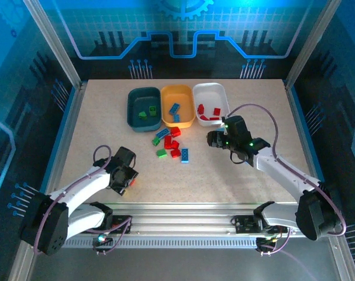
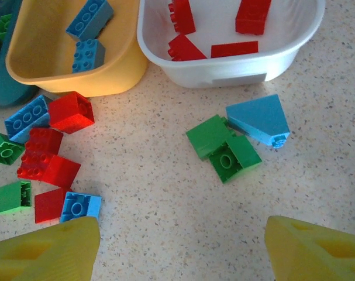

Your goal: Sort the legos into containers by color

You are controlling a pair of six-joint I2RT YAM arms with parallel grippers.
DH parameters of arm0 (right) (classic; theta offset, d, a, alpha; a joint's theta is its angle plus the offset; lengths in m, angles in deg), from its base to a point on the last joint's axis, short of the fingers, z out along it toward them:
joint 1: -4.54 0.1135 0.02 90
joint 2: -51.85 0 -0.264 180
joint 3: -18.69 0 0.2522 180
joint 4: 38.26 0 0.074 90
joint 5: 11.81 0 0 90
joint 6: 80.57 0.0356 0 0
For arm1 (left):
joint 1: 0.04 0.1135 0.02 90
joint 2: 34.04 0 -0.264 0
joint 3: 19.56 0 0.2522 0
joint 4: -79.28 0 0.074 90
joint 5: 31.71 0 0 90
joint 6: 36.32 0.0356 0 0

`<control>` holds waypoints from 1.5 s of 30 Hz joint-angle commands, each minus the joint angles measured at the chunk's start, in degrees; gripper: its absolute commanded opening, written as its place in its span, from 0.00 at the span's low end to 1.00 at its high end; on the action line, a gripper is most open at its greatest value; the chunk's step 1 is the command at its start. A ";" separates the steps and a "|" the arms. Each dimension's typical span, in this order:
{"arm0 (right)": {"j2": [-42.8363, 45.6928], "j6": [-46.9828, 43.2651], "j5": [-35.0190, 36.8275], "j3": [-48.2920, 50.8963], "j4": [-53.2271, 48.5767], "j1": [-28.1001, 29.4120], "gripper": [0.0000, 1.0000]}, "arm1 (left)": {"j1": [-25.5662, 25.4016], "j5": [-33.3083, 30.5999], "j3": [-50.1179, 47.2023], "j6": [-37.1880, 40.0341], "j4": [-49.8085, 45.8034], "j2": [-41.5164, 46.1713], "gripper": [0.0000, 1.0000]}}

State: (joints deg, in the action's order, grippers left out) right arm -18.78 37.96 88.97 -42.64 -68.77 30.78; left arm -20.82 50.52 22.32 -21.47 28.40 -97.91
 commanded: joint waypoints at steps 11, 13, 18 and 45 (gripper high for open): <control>5.71 2.28 2.40 2.72 2.42 -0.07 0.76 | 0.38 -2.22 -0.11 3.25 1.53 0.55 0.37; 5.89 2.31 2.74 2.90 2.56 -0.05 0.76 | 0.01 -1.31 1.30 4.83 2.09 0.71 0.32; 4.79 2.66 3.31 3.16 3.04 -0.21 0.76 | -4.76 -1.58 13.09 9.99 1.56 -3.36 0.30; 8.94 10.20 5.34 9.50 3.83 -7.54 0.76 | -13.32 17.02 101.09 40.32 13.39 -76.16 0.29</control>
State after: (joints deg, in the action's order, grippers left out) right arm -9.88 47.21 93.17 -33.72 -66.00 23.96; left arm -33.93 66.15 118.39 16.63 44.18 -171.09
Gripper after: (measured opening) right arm 0.759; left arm 0.292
